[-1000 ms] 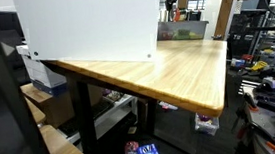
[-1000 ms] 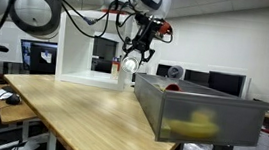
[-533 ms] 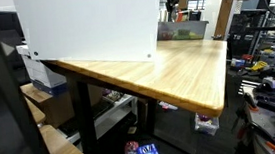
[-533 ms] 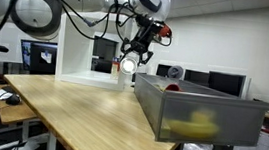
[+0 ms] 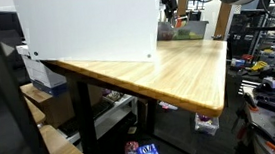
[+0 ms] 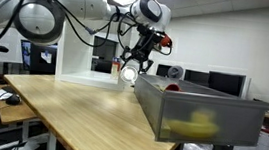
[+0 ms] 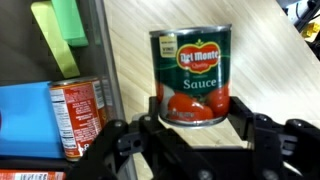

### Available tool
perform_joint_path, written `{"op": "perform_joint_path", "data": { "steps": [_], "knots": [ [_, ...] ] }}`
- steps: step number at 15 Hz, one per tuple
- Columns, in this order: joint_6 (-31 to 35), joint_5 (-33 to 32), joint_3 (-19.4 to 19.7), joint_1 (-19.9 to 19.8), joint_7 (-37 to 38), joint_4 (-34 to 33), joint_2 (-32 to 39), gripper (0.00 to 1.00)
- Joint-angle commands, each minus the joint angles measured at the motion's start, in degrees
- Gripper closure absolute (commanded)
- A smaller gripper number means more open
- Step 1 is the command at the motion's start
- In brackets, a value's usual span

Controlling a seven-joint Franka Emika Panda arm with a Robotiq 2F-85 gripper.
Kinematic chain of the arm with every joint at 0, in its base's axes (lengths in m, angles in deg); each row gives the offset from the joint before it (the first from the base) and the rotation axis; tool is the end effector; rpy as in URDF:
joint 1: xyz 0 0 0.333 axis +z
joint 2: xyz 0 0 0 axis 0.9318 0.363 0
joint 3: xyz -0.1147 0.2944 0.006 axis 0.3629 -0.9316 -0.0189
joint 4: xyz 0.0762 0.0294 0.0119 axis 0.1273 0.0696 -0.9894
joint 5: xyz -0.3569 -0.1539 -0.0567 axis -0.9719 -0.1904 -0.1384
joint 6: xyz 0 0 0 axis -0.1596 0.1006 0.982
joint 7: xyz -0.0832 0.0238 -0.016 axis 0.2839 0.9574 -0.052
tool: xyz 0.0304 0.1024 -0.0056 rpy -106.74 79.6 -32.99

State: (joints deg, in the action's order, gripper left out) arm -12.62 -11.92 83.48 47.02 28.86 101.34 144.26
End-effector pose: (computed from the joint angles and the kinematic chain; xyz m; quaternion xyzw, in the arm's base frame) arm 0.6393 -0.2685 0.4794 -0.9243 -0.3068 0.1866 0.1290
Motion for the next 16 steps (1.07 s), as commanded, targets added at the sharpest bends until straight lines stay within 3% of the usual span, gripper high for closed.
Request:
{"op": "perform_joint_path", "data": {
  "steps": [1, 12, 13, 16],
  "knots": [
    [2.2, -2.5, 1.1, 1.1, -2.2, -0.3, 0.8, 0.56],
    [5.3, -2.2, 0.8, 1.4, -1.9, 0.4, 0.5, 0.56],
    [5.1, -2.2, 0.9, 1.4, -1.9, 0.4, 0.4, 0.08],
    [5.1, -2.1, 0.8, 1.4, -1.7, 0.4, 0.4, 0.03]
  ]
}}
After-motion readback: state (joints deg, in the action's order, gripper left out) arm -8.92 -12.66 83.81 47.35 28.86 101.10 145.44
